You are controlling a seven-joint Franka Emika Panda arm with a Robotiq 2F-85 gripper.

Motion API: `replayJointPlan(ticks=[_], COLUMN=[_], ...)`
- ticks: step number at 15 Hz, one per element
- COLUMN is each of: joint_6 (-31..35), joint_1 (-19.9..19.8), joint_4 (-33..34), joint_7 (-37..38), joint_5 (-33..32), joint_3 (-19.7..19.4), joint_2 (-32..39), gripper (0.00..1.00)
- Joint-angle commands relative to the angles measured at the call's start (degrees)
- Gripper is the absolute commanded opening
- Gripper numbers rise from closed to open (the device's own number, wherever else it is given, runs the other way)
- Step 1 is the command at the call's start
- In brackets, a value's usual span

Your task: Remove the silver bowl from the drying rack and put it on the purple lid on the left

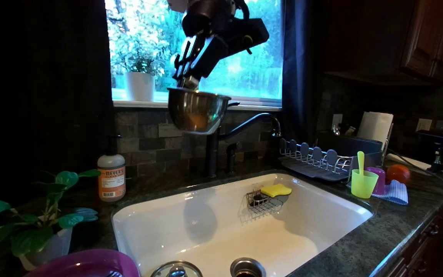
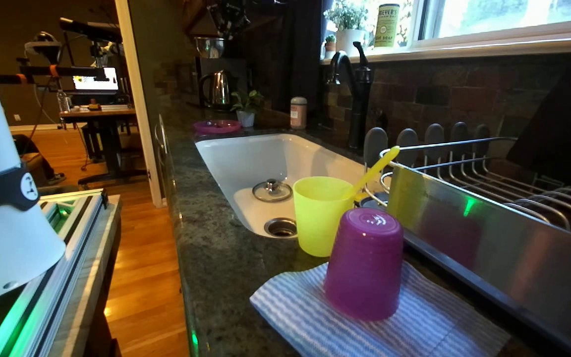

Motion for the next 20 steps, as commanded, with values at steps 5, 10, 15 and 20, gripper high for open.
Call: replayJointPlan(ticks=[5, 10, 15, 20], joint_6=[15.62, 27.77, 34.12, 29.98], joint_1=[6.40, 5.84, 3.94, 5.90], joint_4=[-4.34, -4.50, -4.52, -2.51], joint_7=[31.10, 40.68, 40.75, 44.16], joint_5=[-9.91, -4.99, -4.91, -9.36], joint_3=[1.52, 4.50, 6.51, 4.97], joint_2=[7.30, 15.87, 20.14, 21.43], gripper=[0.02, 0.02, 0.07, 0.02])
